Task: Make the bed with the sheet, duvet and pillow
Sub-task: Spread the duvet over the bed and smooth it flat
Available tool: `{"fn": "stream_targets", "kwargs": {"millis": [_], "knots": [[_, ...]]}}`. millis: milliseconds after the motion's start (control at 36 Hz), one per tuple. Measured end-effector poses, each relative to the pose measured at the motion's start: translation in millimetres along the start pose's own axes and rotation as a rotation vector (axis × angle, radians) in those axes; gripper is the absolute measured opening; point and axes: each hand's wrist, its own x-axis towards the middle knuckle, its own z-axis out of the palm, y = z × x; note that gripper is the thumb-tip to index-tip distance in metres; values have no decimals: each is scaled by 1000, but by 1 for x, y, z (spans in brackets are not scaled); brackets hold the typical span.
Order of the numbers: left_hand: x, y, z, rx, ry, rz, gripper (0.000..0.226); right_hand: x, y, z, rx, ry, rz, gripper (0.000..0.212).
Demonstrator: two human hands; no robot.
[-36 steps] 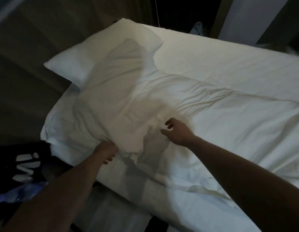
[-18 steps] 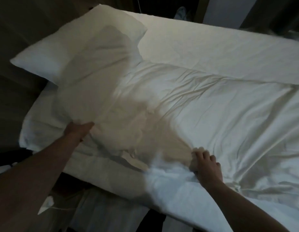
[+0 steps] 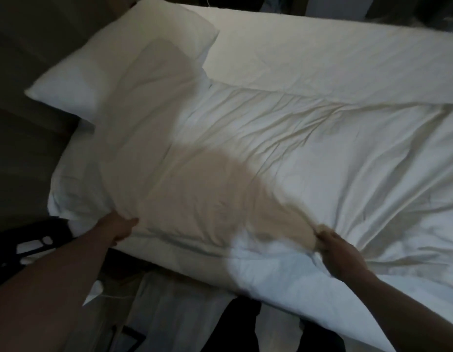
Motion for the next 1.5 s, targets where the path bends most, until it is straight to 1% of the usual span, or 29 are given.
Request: {"fn": "stream_targets", "kwargs": {"millis": [28,83,111,139,194,222,250,306,333,389,444,500,583,639,722,806,861,889,972,1000,1028,1056,1167,1222,1278,1361,1417,1444,1500], "knots": [[0,7,-3,65,-66,-23,46,4,-6,-1,-12,-31,-4,49],[-6,31,-18,262,-70,2,41,12,-18,-10,45,-17,-12,57],[-10,46,-28,331,-17,58,47,16,-22,-15,96,28,-21,63],[-12,61,-36,373,63,120,59,21,-24,-18,129,88,-40,70],[-17,92,-51,433,227,210,81,35,-29,-27,106,200,-68,83],[-22,108,-58,453,301,264,79,43,-34,-34,100,227,-53,87],[-23,123,-64,446,371,328,71,51,-40,-40,118,249,-36,91],[-21,156,-76,311,490,469,55,71,-54,-49,135,331,-49,93],[-17,172,-83,231,542,516,56,82,-64,-53,122,363,-68,95],[-4,202,-96,151,630,581,68,108,-86,-62,110,368,-100,98],[13,229,-107,147,668,573,84,134,-114,-71,118,338,-115,100],[32,250,-115,140,668,513,104,157,-141,-76,119,307,-126,100],[62,269,-129,17,636,461,128,188,-168,-77,93,261,-140,101],[78,279,-141,-101,591,403,137,206,-174,-75,73,229,-119,102],[103,289,-160,-234,543,290,144,228,-168,-64,16,200,-48,112],[120,287,-169,-220,488,293,137,238,-158,-48,-35,152,6,120],[122,282,-168,-246,414,357,120,240,-155,-43,-65,129,22,120],[122,280,-168,-272,418,395,110,240,-153,-41,-72,123,31,120],[110,260,-188,-472,610,485,75,237,-149,-41,-74,111,42,118],[107,248,-200,-532,680,494,68,236,-147,-41,-72,111,39,117],[106,237,-210,-558,714,472,68,234,-145,-40,-67,113,36,116],[110,226,-217,-555,695,437,74,233,-143,-38,-63,119,29,115],[127,210,-217,-408,474,207,100,237,-139,-33,-85,89,20,115],[135,220,-214,-365,428,170,111,241,-140,-36,-83,72,25,117],[137,237,-213,-402,518,250,115,246,-146,-45,-15,136,8,117],[133,269,-215,-487,771,455,102,260,-164,-65,71,388,-104,110],[130,291,-216,-307,884,563,96,276,-181,-81,85,479,-179,106],[129,301,-216,-214,900,607,94,286,-191,-90,92,493,-207,105],[135,319,-217,-146,846,645,95,309,-213,-104,111,509,-254,102]]}}
